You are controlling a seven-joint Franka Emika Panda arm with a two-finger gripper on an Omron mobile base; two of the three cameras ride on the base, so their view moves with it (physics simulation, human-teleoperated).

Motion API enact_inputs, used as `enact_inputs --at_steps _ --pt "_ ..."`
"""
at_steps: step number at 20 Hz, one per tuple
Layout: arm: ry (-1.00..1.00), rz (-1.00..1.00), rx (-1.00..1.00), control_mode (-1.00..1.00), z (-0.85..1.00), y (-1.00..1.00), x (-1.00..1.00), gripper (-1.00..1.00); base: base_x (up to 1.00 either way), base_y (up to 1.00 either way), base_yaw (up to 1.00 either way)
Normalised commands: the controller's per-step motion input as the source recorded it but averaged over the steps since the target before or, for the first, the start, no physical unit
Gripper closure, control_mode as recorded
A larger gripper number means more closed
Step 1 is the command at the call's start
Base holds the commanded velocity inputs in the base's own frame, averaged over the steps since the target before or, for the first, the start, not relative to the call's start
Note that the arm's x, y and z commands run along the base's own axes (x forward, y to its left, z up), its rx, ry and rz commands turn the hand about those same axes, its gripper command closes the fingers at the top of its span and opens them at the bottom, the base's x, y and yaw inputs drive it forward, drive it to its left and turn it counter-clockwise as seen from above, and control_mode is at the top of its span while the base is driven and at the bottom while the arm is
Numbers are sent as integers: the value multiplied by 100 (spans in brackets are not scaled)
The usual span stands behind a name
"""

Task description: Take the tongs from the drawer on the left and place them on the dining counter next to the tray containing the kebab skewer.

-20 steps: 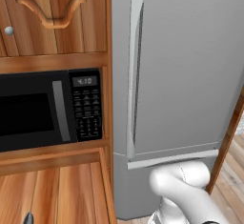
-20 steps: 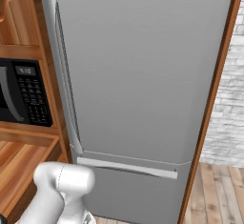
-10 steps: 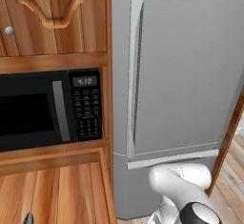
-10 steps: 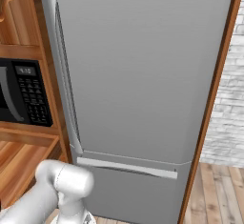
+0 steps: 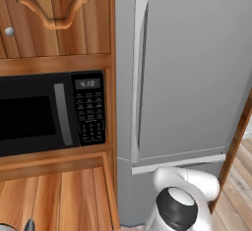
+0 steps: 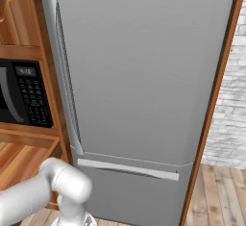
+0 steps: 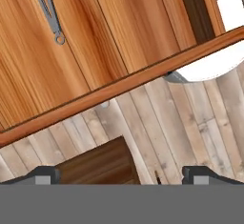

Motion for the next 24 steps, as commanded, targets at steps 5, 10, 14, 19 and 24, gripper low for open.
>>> enact_inputs --at_steps 5,10,14,19,24 --pt "11 0 -3 -100 17 18 37 -100 0 0 0" --pt "4 0 -1 -100 1 2 27 -100 0 0 0" --pt "13 0 0 -100 12 0 44 -100 0 0 0" --pt "10 1 0 -100 1 -44 57 -100 0 0 0" --pt "-1 7 2 -100 -17 -46 7 -100 0 0 0"
